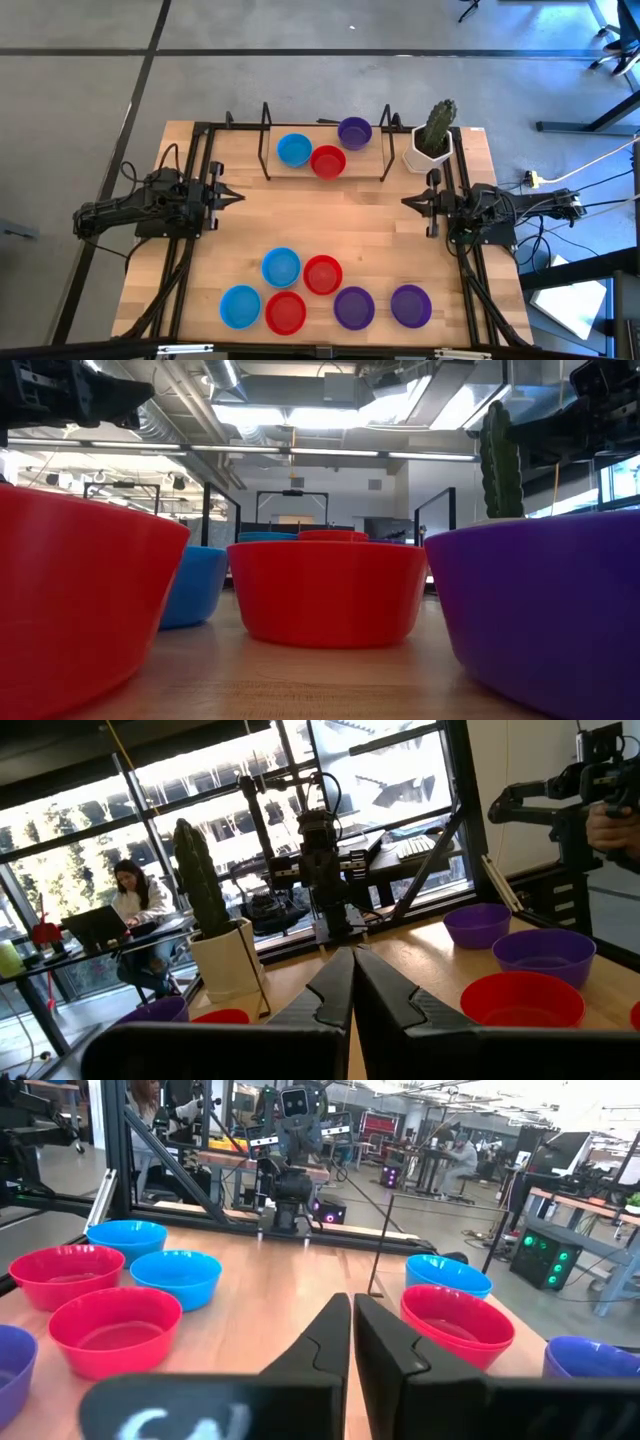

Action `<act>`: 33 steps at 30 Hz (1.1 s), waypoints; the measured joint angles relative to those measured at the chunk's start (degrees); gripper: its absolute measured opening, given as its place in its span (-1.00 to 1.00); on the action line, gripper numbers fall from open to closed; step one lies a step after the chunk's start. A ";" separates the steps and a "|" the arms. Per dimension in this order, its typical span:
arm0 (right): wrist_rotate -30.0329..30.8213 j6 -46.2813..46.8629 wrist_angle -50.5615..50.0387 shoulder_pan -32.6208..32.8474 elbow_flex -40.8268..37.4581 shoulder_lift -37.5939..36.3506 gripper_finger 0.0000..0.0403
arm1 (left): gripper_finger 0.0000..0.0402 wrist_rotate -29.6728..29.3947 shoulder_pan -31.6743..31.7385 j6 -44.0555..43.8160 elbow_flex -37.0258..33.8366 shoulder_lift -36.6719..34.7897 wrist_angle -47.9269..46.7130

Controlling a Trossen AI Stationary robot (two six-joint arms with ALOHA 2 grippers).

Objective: Pick & Place Mini bowls
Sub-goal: Stack the blue bowl on the blue bowl on the shelf

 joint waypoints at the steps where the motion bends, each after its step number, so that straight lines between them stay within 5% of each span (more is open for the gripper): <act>1: 0.00 0.00 0.00 0.01 0.00 0.00 -0.89 | -0.96 -0.02 0.00 0.00 0.00 0.00 0.00; 19: 0.05 0.02 0.73 0.01 0.04 0.00 -0.89 | -0.99 -5.81 -0.74 -7.56 0.03 6.03 2.04; 23: 0.07 0.02 0.92 0.01 0.04 0.00 -0.89 | -0.99 -5.10 -4.64 -6.57 2.69 14.99 3.91; 33: 0.09 0.18 0.90 0.01 0.04 0.00 -0.88 | -0.96 -19.50 -19.81 -5.00 20.85 48.40 -1.56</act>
